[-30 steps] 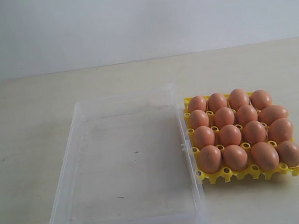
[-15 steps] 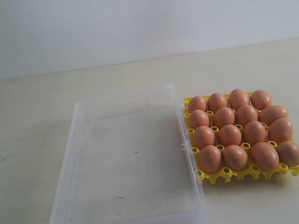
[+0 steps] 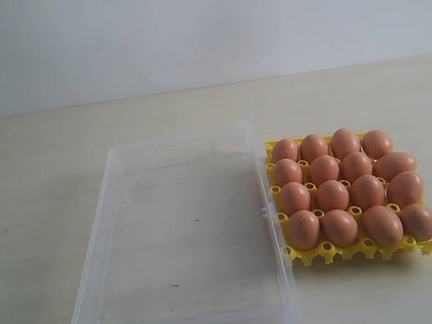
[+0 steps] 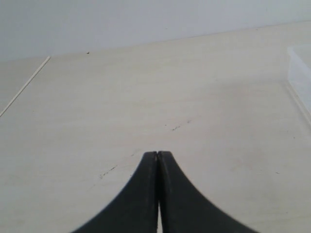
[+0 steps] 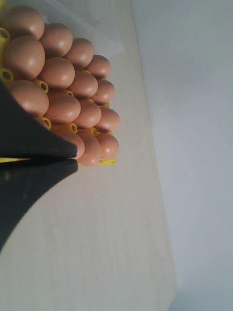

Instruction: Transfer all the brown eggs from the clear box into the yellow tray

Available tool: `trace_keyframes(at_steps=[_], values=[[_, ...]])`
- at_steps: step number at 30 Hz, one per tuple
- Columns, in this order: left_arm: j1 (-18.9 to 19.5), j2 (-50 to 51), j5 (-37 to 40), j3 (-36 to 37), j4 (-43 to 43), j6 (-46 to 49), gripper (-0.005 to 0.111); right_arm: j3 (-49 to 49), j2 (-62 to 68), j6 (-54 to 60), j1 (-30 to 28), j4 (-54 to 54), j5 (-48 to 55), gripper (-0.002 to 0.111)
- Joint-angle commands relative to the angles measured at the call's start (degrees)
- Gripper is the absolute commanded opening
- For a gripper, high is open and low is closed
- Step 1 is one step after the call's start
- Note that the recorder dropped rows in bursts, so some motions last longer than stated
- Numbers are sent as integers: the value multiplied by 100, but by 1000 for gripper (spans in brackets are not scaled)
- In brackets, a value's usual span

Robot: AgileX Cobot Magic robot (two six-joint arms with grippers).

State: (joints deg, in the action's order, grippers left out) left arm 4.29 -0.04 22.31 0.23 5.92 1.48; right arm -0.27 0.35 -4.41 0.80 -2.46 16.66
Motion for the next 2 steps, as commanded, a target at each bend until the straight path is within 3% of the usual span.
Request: trace_keyframes(at_steps=[1, 2], values=[[-29, 4, -51, -23, -3, -15, 0, 27, -35, -13, -12, -20, -58, 0], [-29, 4, -51, -23, -3, -15, 0, 27, -35, -13, -12, -20, -58, 0]])
